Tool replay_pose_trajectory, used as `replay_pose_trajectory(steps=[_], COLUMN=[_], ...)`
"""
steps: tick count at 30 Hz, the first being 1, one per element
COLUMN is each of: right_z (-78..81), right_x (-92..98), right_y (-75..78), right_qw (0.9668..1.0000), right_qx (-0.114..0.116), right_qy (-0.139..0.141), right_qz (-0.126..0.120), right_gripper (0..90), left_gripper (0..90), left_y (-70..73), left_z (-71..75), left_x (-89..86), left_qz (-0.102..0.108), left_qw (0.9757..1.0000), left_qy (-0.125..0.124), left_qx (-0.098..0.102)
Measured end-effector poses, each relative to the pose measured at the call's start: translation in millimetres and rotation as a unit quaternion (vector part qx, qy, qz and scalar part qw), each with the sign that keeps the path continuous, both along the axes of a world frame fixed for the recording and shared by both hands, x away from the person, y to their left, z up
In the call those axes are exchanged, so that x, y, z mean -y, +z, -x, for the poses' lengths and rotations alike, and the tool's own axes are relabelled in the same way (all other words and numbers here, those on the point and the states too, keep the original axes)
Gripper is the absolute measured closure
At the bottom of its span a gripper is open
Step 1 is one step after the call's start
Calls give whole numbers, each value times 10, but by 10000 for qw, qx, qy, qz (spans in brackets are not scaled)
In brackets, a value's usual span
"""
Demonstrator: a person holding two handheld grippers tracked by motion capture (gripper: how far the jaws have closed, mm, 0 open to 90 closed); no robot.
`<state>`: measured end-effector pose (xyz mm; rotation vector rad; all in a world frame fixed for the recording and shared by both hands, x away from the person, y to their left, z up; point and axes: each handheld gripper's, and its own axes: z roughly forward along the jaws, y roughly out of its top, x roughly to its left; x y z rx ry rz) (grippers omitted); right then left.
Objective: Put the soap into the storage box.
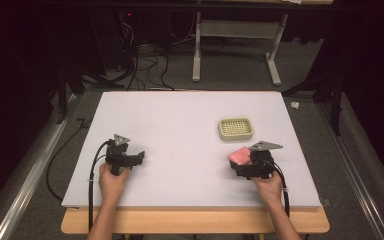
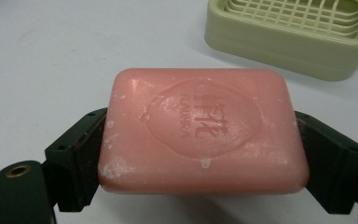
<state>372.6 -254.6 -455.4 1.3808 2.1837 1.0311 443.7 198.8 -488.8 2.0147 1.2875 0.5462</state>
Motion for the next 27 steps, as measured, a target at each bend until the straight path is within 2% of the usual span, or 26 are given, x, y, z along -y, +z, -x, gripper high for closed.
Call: replay_pose_trajectory(steps=[27], right_z=[-37], right_x=[143], right_y=[150], right_qw=[9992], right_qx=[2], right_qy=[3], right_qz=[-403], right_gripper=[136], left_gripper=[156], left_y=[-1], left_z=[-2], left_x=[0], left_qz=[9], left_qw=[10000], left_qy=[2], left_qx=[3])
